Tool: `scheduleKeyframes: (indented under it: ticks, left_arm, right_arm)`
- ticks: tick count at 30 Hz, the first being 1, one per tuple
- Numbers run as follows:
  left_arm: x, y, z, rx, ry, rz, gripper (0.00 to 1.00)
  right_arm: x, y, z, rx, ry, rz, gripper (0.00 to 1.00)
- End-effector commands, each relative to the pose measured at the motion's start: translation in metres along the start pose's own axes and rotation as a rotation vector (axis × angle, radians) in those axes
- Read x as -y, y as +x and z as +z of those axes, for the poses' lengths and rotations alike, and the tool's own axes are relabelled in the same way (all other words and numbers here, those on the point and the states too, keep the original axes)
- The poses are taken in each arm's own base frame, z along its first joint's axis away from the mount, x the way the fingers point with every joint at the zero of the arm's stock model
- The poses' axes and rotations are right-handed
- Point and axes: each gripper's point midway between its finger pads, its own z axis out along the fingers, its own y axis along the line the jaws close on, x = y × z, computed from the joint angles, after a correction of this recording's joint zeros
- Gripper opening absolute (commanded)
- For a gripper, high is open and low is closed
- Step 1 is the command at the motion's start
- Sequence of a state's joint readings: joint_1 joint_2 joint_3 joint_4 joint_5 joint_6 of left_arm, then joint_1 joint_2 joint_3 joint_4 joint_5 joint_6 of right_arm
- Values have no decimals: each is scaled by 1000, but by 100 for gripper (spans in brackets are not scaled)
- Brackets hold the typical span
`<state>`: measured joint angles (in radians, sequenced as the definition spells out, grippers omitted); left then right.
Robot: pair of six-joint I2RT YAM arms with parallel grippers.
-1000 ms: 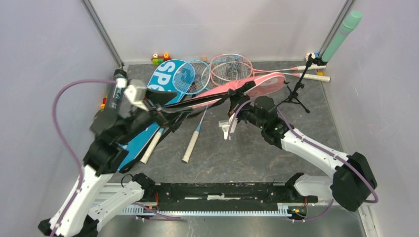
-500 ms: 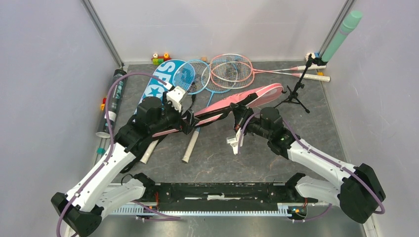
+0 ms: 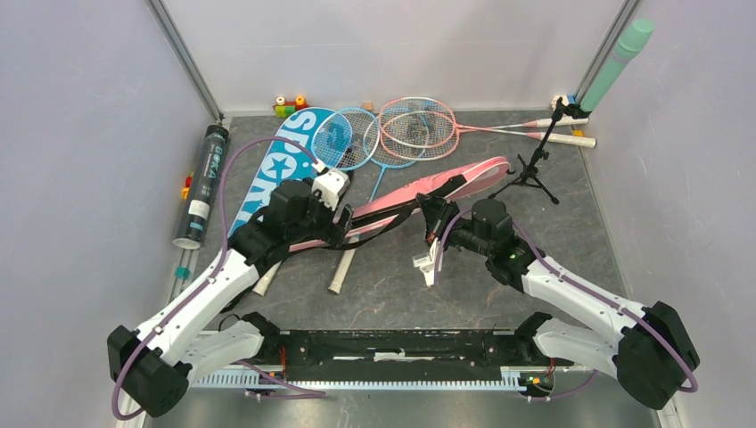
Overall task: Pack up the badminton gear
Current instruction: Open the racket bag at the center of the board.
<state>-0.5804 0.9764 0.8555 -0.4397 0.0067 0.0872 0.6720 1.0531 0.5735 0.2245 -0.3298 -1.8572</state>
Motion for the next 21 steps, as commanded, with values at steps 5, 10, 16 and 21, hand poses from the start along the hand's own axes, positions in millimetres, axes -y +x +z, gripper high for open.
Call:
scheduleKeyframes:
  ticks: [5, 10, 16, 21]
  left_arm:
    - [10, 9, 18, -43, 69, 44, 79]
    - [21, 10, 28, -55, 128, 42, 49]
    - [34, -8, 30, 26, 187, -24, 2]
    - [-8, -78, 10, 246, -63, -287, 2]
  right_arm:
    - [27, -8, -8, 43, 95, -46, 0]
    - [30, -8, -9, 45, 108, -39, 0]
    - [51, 8, -15, -24, 221, 76, 29]
    - [80, 45, -16, -127, 320, 414, 98]
